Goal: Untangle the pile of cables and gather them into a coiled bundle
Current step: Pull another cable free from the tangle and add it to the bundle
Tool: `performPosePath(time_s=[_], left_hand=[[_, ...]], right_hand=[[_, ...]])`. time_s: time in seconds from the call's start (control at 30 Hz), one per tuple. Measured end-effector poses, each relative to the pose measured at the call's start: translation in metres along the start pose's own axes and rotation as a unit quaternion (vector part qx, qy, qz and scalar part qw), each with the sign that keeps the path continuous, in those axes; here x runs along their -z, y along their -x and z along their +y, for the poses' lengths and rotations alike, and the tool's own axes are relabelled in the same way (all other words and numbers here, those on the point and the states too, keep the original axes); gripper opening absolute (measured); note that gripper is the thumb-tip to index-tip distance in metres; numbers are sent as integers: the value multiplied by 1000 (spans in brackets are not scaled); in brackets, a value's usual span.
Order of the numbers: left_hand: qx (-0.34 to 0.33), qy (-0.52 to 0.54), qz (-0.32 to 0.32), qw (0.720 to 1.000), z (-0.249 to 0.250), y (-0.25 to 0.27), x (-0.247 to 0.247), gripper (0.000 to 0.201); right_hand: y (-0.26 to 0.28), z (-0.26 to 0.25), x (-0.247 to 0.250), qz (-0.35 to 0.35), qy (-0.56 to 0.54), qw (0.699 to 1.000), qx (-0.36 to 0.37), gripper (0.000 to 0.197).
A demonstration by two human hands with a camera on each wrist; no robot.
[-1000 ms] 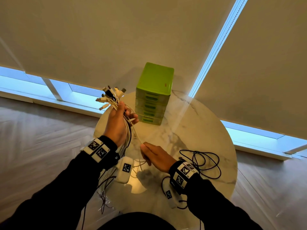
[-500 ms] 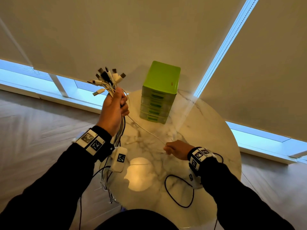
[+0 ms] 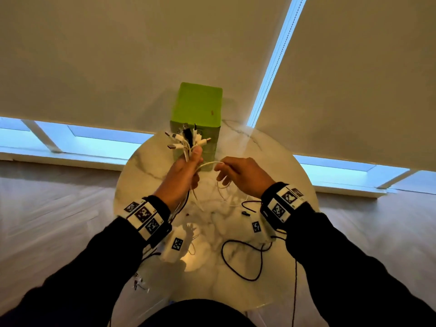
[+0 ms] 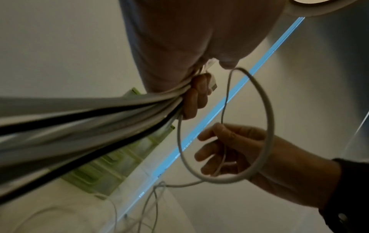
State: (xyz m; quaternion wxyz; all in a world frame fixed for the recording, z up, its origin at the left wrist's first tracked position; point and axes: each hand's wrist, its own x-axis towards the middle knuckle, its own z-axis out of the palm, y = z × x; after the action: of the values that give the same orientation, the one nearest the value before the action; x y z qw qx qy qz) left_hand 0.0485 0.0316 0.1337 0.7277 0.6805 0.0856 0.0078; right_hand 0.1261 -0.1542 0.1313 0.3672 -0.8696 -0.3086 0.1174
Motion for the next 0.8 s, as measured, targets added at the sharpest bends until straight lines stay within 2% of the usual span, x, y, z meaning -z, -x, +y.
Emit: performPosePath(time_s=[0.1,0.2,0.33,0.43,0.47,0.53,0.6,0.67,0.7,0.8], left_hand=[[8,17,-36,999,-3,-1,-13,42],[26,29,-26,999,-6,-3,-17,35],[1,40,21,999,-1,-9,-12,28],[-23,56,52,997,7,-10,-7,30],[-29,62,54,996,9,-9,-6,30],[-33,70,51,996,10,-7,-7,29],[-27,68,44,996,7,-5,-10,28],[-21,58,30,998,3,-4,-19,28],[-20,55,25,998,1,-3,-20,27],[-18,38,-27,999,-6,2,-38,27]], right_hand=[[9,-5,1,16,46,999,23,23],[22,2,5,15,33,999,1,23],[42,27,2,-99,26,990,-95,23],[57,57,-4,-205,118,954,-183,28],[62,65,-4,-213,121,949,-197,28],[72,79,-2,-178,97,959,-197,32],[78,83,2,-96,76,977,-172,36],[82,76,8,14,-12,990,-139,32],[79,65,11,47,-72,988,-126,29],[76,34,22,63,-184,974,-120,27]])
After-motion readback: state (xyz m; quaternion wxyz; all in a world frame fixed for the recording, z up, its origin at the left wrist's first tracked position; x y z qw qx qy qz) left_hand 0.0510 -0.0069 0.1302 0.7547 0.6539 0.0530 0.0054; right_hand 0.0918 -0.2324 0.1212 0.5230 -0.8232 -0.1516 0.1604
